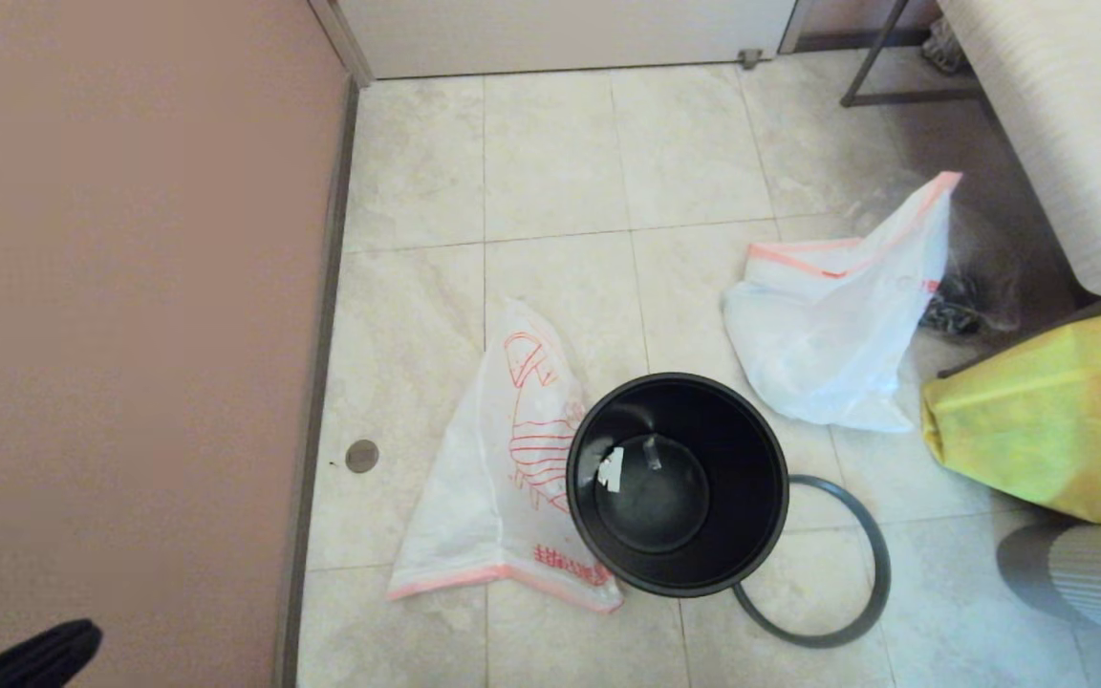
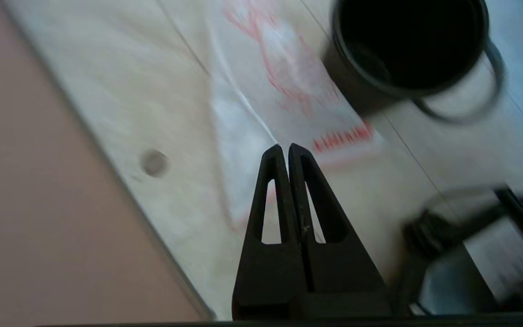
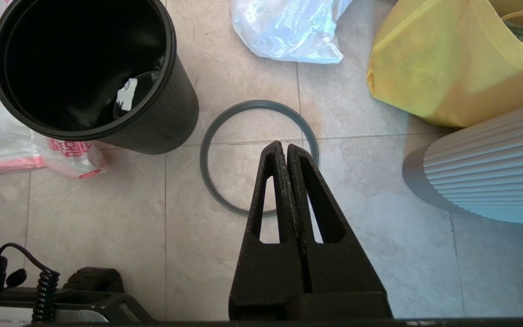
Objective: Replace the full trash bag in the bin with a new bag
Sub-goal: Pick up a new trash bag
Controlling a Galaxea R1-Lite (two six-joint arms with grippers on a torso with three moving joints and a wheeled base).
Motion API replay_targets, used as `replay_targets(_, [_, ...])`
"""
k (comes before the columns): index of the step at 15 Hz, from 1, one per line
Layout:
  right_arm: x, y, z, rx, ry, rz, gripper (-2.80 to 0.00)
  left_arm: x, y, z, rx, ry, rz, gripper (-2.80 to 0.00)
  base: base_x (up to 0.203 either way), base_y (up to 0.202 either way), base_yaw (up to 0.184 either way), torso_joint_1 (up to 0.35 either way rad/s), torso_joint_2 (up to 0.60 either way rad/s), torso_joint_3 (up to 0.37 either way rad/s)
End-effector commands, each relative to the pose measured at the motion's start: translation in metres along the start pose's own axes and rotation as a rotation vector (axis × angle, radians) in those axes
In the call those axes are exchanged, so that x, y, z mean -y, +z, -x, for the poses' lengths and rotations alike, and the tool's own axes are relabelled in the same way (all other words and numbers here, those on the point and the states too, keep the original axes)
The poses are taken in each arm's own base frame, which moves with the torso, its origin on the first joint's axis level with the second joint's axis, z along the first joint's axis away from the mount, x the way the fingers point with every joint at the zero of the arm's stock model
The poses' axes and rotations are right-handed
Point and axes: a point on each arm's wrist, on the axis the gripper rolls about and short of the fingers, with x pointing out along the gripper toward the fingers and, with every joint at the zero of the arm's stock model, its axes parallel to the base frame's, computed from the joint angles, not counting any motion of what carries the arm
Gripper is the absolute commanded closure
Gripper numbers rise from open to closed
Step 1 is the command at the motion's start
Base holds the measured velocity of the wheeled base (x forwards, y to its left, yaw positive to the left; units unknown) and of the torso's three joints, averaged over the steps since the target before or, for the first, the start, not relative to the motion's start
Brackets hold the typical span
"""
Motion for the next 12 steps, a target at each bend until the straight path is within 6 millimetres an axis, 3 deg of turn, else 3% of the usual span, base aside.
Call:
replay_targets(1, [0.0,0.0,0.0,-0.001,0.001,0.0,0.0,-0.023,-0.001,-0.041,-0.176,-0.1,0.089,0.0,0.0,0.0,0.0,0.0,0.0,0.0])
replay_targets(4, [0.0,0.0,0.0,-0.001,0.001,0.0,0.0,-0.031,-0.008,-0.082,-0.318,-0.229,0.126,0.0,0.0,0.0,0.0,0.0,0.0,0.0])
replay_targets(9, [0.0,0.0,0.0,-0.001,0.001,0.0,0.0,-0.014,-0.029,-0.154,-0.484,-0.298,0.104,0.0,0.0,0.0,0.0,0.0,0.0,0.0])
replay_targets(12, [0.0,0.0,0.0,-0.001,0.001,0.0,0.0,-0.005,-0.054,-0.194,-0.573,-0.275,0.079,0.0,0.0,0.0,0.0,0.0,0.0,0.0])
